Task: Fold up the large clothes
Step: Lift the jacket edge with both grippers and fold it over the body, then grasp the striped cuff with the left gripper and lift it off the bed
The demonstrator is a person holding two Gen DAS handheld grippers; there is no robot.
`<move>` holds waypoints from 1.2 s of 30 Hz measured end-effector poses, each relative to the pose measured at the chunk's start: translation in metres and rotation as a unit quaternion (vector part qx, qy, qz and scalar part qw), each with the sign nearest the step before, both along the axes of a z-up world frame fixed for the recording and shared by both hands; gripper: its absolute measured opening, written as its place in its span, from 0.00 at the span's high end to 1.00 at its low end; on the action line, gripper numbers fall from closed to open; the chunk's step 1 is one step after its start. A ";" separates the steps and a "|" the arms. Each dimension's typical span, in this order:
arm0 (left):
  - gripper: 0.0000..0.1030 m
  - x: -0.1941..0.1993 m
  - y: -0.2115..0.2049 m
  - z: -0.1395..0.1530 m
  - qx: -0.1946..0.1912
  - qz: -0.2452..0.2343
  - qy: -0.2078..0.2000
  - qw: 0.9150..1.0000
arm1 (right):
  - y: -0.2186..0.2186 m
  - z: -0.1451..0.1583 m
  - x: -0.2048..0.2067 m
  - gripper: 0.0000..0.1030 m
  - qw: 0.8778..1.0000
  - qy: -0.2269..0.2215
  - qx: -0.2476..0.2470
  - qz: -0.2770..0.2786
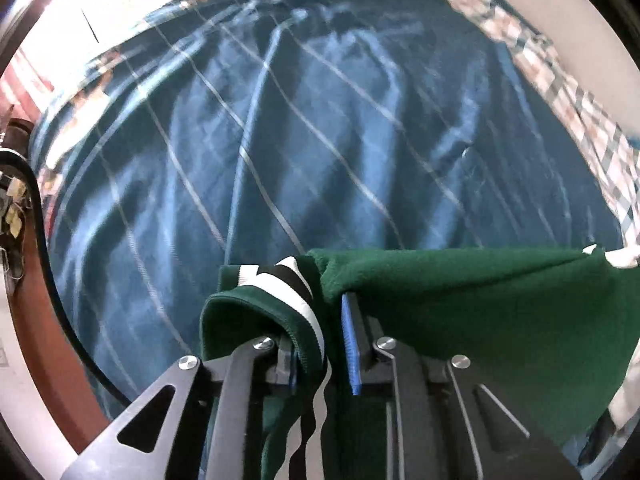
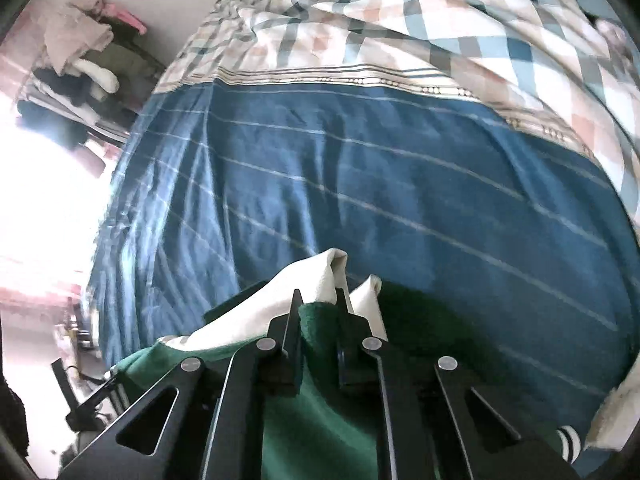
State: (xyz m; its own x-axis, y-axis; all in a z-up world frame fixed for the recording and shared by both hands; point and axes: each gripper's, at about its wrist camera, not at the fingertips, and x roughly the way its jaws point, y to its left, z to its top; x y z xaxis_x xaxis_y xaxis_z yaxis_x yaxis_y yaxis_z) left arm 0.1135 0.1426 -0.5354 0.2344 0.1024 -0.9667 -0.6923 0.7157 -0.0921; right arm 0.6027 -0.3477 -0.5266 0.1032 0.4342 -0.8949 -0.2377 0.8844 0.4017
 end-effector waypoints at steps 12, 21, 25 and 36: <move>0.39 -0.032 0.021 0.026 -0.055 0.030 -0.047 0.997 | -0.028 -0.017 -0.016 0.32 0.996 0.056 -0.009 -0.061; 0.36 -0.129 -0.032 0.005 -0.113 0.100 0.011 0.988 | -0.122 0.010 -0.140 0.32 0.988 0.082 -0.013 -0.130; 0.48 -0.128 -0.070 -0.020 -0.076 0.068 0.036 0.994 | -0.162 -0.024 -0.177 0.31 0.972 0.124 0.011 -0.199; 0.98 -0.092 -0.041 0.002 0.005 -0.018 0.029 0.999 | -0.197 -0.137 -0.180 0.84 0.900 0.157 0.210 -0.349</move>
